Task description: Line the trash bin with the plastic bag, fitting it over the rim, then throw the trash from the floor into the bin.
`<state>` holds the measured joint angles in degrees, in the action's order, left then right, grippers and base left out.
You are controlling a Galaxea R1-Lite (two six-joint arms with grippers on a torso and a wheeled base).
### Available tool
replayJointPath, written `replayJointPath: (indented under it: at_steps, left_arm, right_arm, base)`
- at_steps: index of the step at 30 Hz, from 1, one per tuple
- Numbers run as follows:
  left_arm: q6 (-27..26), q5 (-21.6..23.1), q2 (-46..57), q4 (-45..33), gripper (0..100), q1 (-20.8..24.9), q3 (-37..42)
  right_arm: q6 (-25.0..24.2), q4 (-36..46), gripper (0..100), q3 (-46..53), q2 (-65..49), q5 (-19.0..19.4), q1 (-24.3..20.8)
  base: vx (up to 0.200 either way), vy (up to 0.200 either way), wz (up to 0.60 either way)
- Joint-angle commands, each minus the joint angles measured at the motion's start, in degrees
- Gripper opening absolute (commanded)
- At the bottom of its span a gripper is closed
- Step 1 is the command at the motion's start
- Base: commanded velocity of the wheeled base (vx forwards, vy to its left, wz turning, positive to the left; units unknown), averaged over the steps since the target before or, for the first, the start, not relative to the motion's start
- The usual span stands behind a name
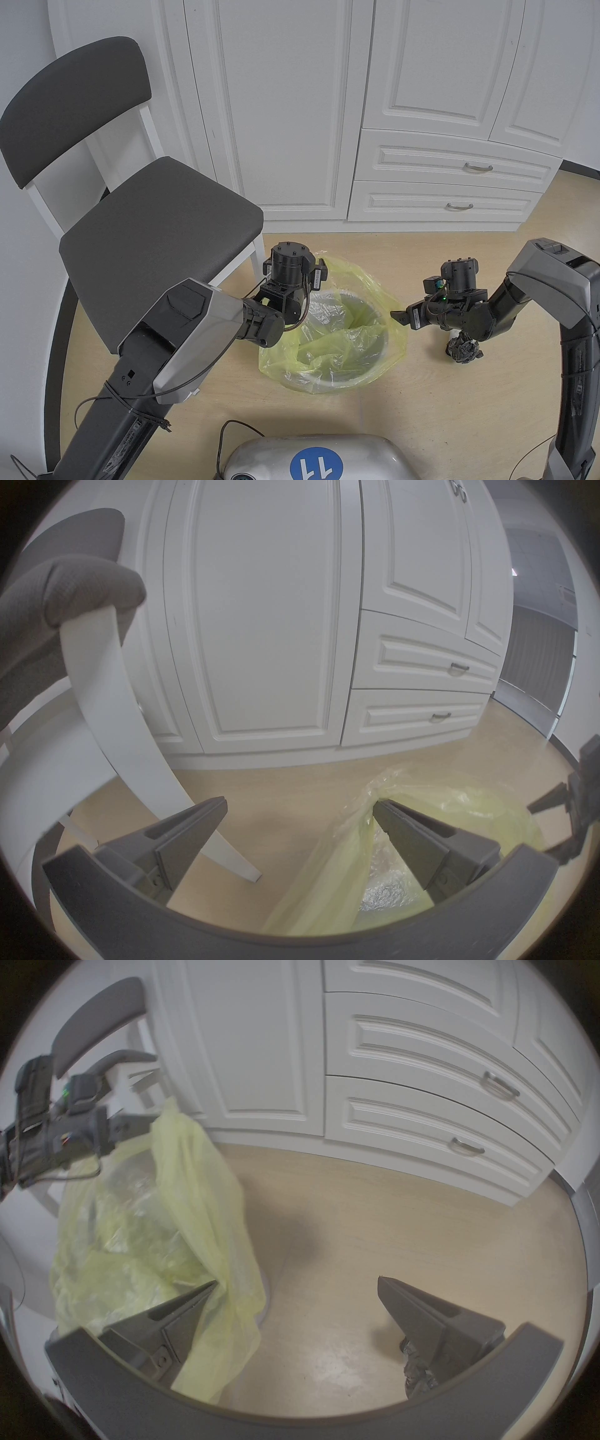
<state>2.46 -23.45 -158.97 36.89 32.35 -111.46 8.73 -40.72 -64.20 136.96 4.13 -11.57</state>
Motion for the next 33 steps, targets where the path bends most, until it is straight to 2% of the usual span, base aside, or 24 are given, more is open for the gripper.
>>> replayJointPath:
  at_steps: [1, 2, 3, 6, 10, 15, 19, 25, 33]
  left_arm:
    - [0.1, 1.4, -3.1, -3.1, 100, -0.4, -3.1]
    - [0.2, 3.2, -3.5, -3.5, 100, -0.6, -3.1]
    - [0.3, 3.6, -3.6, -3.5, 100, -0.8, -3.1]
    - [0.3, 3.7, -4.4, -3.0, 100, -1.7, -3.1]
    - [0.8, 3.6, -4.8, -2.3, 100, -2.7, -3.1]
    - [1.2, 3.2, -4.9, -3.3, 100, -3.0, -3.1]
    - [1.2, 3.2, -5.2, -3.8, 100, -3.1, -3.1]
    - [1.2, 3.2, -5.8, -5.9, 100, -3.9, -3.1]
    - [1.3, 3.1, -6.1, -6.1, 100, -4.6, -3.1]
  right_arm:
    - [-3.5, -0.2, 100, -6.4, 7.8, -1.4, 0.4]
    - [-8.4, -1.2, 100, -9.8, 10.0, -2.5, 0.0]
    - [-10.7, -1.7, 100, -11.3, 11.0, -2.7, -0.1]
    - [-14.7, -2.2, 100, -15.1, 13.2, -2.8, -0.2]
    - [-16.2, -2.1, 100, -16.0, 13.9, -2.8, -0.2]
    - [-14.0, -1.4, 100, -13.8, 13.1, -2.8, 0.3]
    - [-8.7, -0.9, 100, -10.1, 10.8, -2.6, 1.3]
    - [-4.4, 2.0, 100, -6.9, 9.1, -2.1, 1.9]
    - [-4.1, 2.3, 100, -6.1, 7.6, -1.9, 2.2]
  base:
    - [0.0, 0.0, 0.0]
    - [0.0, 0.0, 0.0]
    - [0.0, 0.0, 0.0]
    - [0.0, 0.0, 0.0]
    - [0.0, 0.0, 0.0]
    - [0.0, 0.0, 0.0]
    - [0.0, 0.0, 0.0]
    - [0.0, 0.0, 0.0]
    - [0.0, 0.0, 0.0]
